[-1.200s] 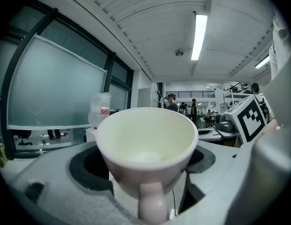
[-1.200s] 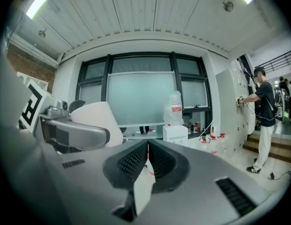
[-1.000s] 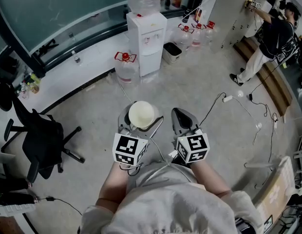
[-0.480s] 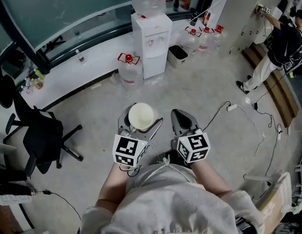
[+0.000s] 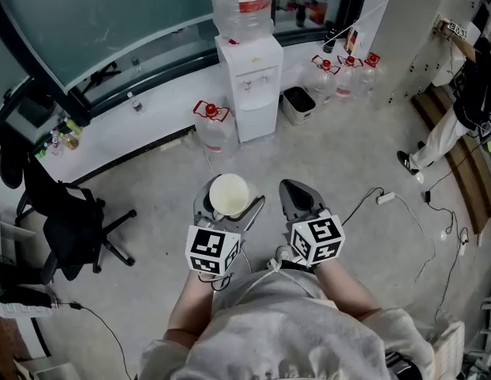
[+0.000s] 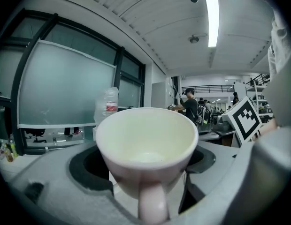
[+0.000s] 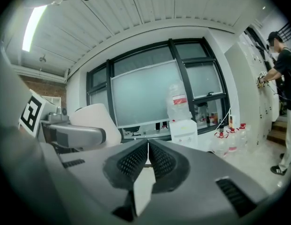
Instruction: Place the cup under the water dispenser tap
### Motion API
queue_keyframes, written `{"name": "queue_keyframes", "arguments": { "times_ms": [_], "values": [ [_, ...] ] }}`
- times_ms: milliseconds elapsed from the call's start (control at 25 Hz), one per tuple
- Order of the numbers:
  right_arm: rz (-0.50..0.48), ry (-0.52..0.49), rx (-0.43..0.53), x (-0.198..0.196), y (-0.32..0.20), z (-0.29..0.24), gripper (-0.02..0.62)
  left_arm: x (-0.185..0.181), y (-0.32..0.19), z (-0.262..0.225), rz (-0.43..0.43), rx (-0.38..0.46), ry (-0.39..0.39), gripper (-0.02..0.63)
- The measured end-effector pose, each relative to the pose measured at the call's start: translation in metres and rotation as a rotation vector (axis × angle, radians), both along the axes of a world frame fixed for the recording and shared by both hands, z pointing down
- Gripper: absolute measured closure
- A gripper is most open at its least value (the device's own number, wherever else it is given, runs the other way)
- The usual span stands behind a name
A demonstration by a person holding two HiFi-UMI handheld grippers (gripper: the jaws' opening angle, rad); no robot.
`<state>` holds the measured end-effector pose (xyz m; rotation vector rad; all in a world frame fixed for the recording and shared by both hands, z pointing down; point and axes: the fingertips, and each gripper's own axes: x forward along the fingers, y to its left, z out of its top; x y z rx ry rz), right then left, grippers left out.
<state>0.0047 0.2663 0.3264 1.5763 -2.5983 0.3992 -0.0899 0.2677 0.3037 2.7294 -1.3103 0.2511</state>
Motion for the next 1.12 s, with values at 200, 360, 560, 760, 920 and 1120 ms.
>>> {"name": "queue_keyframes", "arguments": {
  "times_ms": [200,360,560,760,920,1120],
  "values": [
    [-0.039,-0.006,0.002,0.039,-0.041,0.0,0.566,0.038,-0.038,-0.004,-0.038,0.016,0.0,0.15],
    [-0.072,-0.002,-0.016,0.067,-0.064,0.009,0.566,0.064,-0.062,0.0,-0.071,0.013,0.006,0.15],
    [-0.076,-0.023,-0.06,0.093,-0.089,0.024,0.566,0.087,-0.083,0.015,-0.089,-0.04,0.018,0.15],
    [-0.09,-0.039,-0.097,0.101,-0.116,0.036,0.566,0.095,-0.11,0.033,-0.103,-0.088,0.001,0.15],
    [-0.096,-0.03,-0.119,0.108,-0.146,0.05,0.566,0.102,-0.14,0.049,-0.105,-0.114,-0.002,0.15],
    [-0.096,-0.009,-0.141,0.111,-0.199,0.058,0.566,0.108,-0.198,0.058,-0.093,-0.133,0.019,0.15]
  ]
}}
